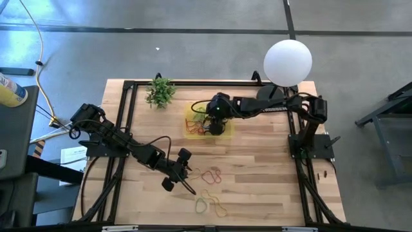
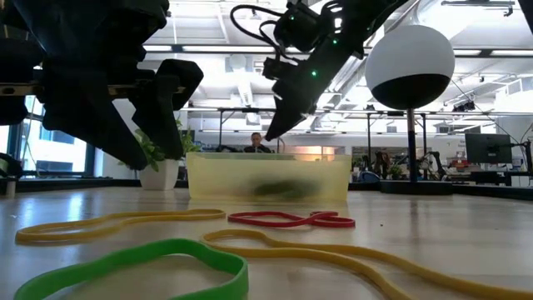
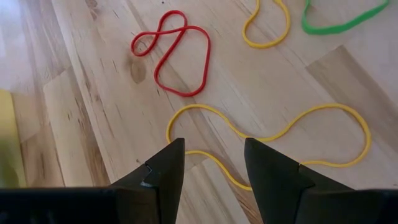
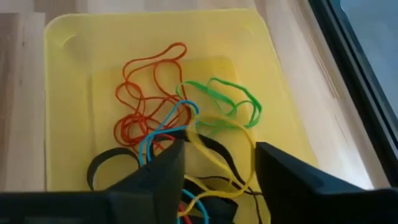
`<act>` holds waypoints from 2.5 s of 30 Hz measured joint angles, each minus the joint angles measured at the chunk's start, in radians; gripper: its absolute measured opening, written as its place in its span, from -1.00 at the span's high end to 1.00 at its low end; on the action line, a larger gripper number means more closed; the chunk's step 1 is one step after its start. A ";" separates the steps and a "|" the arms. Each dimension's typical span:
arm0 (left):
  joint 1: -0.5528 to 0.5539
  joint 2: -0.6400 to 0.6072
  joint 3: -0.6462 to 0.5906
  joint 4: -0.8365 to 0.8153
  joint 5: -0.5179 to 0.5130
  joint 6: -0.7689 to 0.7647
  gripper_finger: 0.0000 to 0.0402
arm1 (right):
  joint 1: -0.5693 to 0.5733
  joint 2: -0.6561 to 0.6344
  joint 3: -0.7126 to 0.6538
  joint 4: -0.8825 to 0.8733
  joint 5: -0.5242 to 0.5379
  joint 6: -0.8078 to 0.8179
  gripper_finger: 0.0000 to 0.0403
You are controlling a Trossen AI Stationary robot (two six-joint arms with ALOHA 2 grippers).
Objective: Pick and place rubber bands into bin
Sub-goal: Put the yellow rubber band into the yellow bin, then put the red rubber band into the yellow bin
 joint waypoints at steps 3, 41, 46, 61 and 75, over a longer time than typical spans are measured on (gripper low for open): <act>0.000 0.000 0.000 0.002 0.000 0.000 0.22 | 0.005 -0.001 0.000 0.006 -0.022 -0.003 -0.03; 0.002 0.000 0.000 -0.004 0.058 -0.136 0.22 | 0.098 -0.006 0.000 -0.131 0.350 -0.049 -0.09; 0.010 0.000 0.000 -0.036 0.051 -0.278 0.22 | 0.128 -0.006 0.000 -0.127 0.332 -0.050 -0.05; 0.007 0.001 0.012 -0.073 0.030 -0.389 0.22 | 0.316 -0.110 0.000 -0.089 0.172 -0.053 0.02; 0.095 0.220 0.330 -0.216 0.068 0.095 0.22 | 0.682 -0.167 0.000 -0.179 0.191 0.154 0.12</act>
